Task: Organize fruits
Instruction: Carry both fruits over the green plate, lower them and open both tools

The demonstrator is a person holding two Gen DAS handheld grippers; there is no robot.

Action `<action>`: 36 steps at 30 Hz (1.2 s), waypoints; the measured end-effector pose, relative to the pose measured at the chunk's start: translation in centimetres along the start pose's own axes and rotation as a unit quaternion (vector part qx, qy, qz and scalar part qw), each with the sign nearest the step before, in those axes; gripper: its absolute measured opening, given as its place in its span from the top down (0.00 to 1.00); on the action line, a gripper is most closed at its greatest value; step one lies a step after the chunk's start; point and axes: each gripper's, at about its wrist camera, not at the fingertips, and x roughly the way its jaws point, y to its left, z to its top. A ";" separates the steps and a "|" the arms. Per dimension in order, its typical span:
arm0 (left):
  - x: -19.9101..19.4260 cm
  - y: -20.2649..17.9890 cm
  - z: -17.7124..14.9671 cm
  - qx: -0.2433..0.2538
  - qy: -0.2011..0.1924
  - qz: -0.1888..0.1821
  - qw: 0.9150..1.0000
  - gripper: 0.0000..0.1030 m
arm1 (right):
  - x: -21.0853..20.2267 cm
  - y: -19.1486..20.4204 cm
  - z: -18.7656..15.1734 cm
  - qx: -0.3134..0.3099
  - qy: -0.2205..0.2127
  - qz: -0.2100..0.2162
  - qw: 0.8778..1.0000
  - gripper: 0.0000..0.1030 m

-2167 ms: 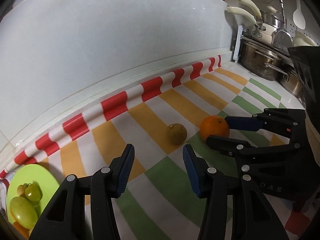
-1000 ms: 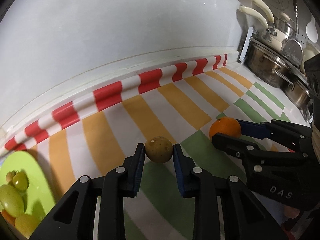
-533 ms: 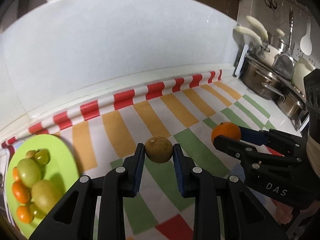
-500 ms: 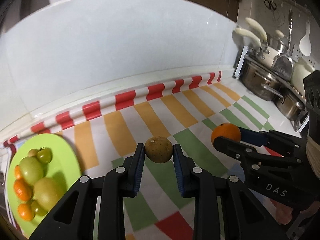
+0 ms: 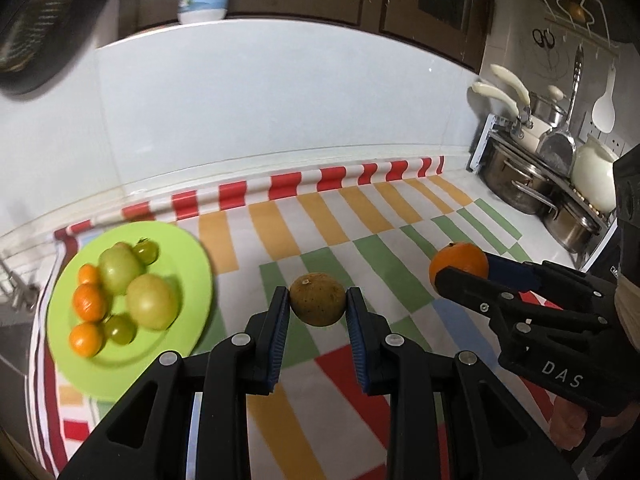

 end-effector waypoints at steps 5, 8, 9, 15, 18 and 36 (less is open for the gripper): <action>-2.6 1.0 -1.4 -0.018 -0.005 0.011 1.000 0.72 | -1.1 2.2 -0.7 -0.021 0.002 0.017 1.000 0.59; -4.1 1.8 -2.4 -0.027 -0.006 0.022 0.999 0.72 | -1.7 3.7 -1.2 -0.032 0.003 0.029 0.999 0.59; -4.8 2.2 -2.8 -0.031 -0.007 0.027 0.999 0.72 | -1.9 4.0 -1.3 -0.035 0.003 0.033 0.999 0.59; -7.8 3.5 -4.2 -0.040 -0.016 0.054 0.998 0.72 | -3.2 6.9 -1.9 -0.052 -0.002 0.055 0.997 0.59; -9.2 4.3 -4.6 -0.044 -0.019 0.067 0.997 0.72 | -3.7 8.3 -2.0 -0.055 -0.006 0.066 0.996 0.59; -12.8 9.9 -5.0 -0.065 -0.034 0.123 0.990 0.72 | -2.8 14.4 -0.8 -0.086 -0.015 0.102 0.991 0.59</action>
